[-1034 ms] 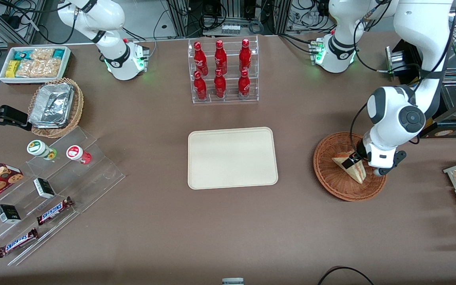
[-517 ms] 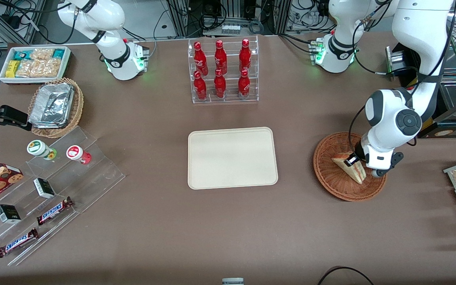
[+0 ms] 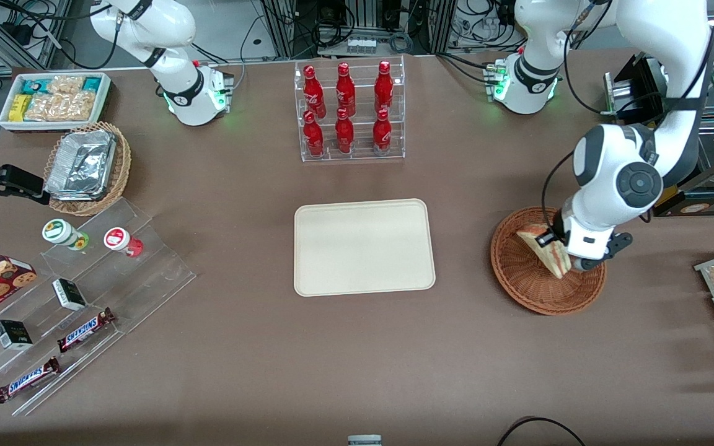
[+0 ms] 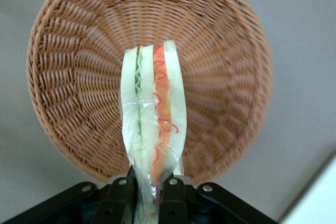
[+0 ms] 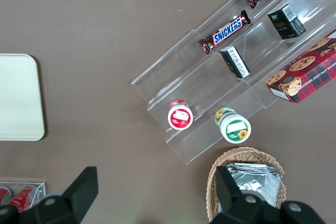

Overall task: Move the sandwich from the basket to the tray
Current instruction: 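Lift the sandwich out of the basket and carry it over the tray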

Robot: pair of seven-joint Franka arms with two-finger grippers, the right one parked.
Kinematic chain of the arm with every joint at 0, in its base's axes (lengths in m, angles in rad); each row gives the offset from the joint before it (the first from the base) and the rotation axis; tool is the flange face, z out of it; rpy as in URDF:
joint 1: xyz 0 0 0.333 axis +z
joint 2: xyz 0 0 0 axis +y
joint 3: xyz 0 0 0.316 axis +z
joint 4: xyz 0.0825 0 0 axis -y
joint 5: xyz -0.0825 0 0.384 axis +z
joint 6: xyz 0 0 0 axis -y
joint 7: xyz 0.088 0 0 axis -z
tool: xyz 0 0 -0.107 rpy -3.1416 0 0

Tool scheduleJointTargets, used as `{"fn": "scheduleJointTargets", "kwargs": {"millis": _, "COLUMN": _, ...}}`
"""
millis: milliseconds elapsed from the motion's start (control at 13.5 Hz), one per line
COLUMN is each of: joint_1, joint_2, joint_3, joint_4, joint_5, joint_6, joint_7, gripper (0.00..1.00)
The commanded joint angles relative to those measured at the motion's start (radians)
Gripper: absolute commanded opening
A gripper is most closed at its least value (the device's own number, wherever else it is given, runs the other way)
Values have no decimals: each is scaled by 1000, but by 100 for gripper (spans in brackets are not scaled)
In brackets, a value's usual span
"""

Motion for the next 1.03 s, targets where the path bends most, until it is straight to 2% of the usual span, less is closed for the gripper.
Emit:
{"fn": "scheduleJointTargets", "kwargs": {"millis": 0, "joint_1": -3, "joint_2": 5, "joint_3": -82, "joint_4": 82, "joint_5": 19, "joint_6": -87, "joint_7": 29, "gripper": 0}}
{"fn": "scheduleJointTargets", "kwargs": {"millis": 369, "joint_1": -3, "joint_2": 57, "joint_3": -257, "joint_4": 151, "joint_5": 12, "joint_6": -83, "joint_7": 31, "gripper": 0}}
{"fn": "scheduleJointTargets", "kwargs": {"millis": 665, "joint_1": -6, "joint_2": 200, "joint_3": -387, "joint_4": 284, "joint_5": 26, "joint_6": -81, "joint_7": 31, "gripper": 0}}
{"fn": "scheduleJointTargets", "kwargs": {"millis": 960, "joint_1": -153, "joint_2": 348, "joint_3": -390, "joint_4": 436, "joint_5": 130, "joint_6": -89, "joint_7": -36, "gripper": 0}}
